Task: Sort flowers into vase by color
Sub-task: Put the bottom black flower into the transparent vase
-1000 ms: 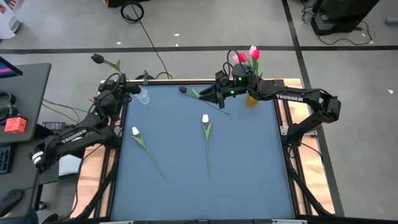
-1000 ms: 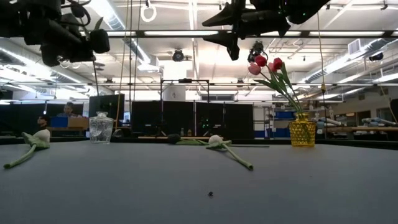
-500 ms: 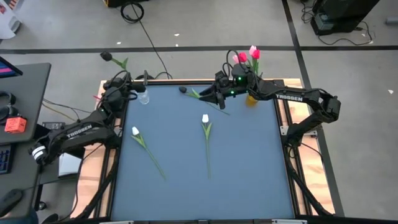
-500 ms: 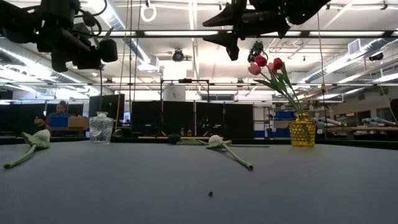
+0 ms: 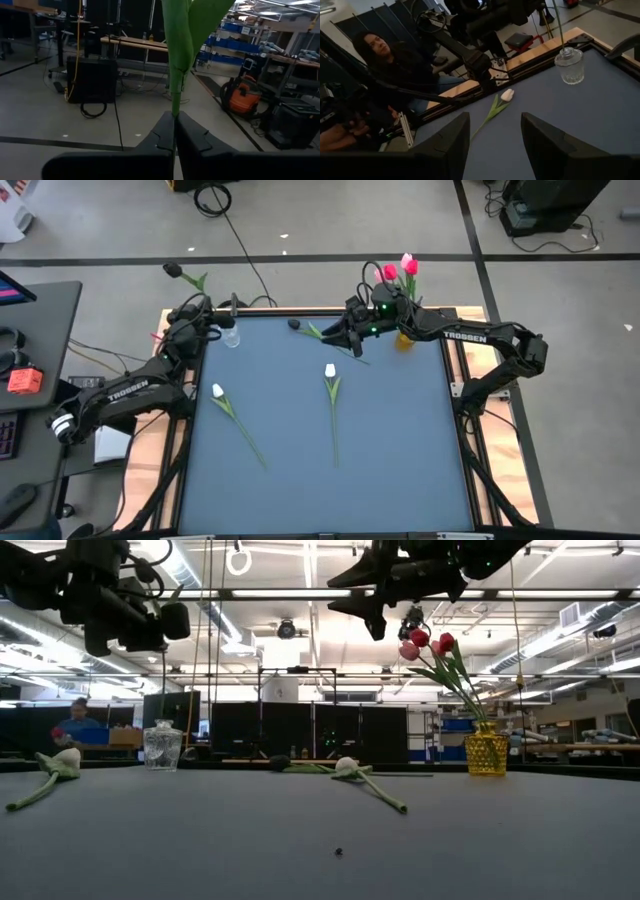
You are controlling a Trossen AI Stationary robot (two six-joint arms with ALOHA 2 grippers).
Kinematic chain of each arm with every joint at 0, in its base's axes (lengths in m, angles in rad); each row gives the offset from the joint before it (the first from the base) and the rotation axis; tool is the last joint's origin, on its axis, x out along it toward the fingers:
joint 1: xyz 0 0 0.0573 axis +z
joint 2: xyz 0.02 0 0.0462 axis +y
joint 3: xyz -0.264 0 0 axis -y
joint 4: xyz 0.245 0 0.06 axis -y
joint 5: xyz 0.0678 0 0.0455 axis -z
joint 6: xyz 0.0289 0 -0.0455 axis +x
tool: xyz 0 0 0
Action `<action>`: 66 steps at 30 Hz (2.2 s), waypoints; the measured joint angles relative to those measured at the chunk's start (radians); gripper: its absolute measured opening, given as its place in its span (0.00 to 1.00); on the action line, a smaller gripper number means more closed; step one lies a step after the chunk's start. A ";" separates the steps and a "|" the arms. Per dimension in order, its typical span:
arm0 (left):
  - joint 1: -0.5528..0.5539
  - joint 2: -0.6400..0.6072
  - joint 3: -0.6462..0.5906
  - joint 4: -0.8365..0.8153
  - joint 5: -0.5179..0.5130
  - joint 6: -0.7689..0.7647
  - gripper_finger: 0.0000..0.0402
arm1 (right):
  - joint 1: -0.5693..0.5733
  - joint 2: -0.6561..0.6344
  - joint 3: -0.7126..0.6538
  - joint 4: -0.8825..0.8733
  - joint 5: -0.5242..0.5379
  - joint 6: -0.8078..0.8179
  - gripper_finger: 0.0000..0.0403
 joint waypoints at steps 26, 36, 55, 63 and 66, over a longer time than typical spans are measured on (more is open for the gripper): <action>-0.026 0.001 0.007 0.120 0.066 0.085 0.03 | -0.032 0.000 0.000 -0.006 -0.010 0.002 0.46; -0.026 -0.002 0.009 0.163 0.062 0.116 0.03 | -0.032 0.000 0.000 -0.005 -0.001 0.011 0.46; -0.009 0.029 0.006 0.044 0.063 0.030 0.03 | -0.033 0.003 0.000 -0.003 0.035 -0.008 0.46; -0.009 0.006 0.008 0.105 0.063 0.091 0.03 | -0.033 0.003 0.000 -0.004 0.035 -0.002 0.46; -0.008 0.007 0.008 0.030 0.063 0.084 0.03 | -0.033 0.003 0.000 -0.008 0.035 0.000 0.46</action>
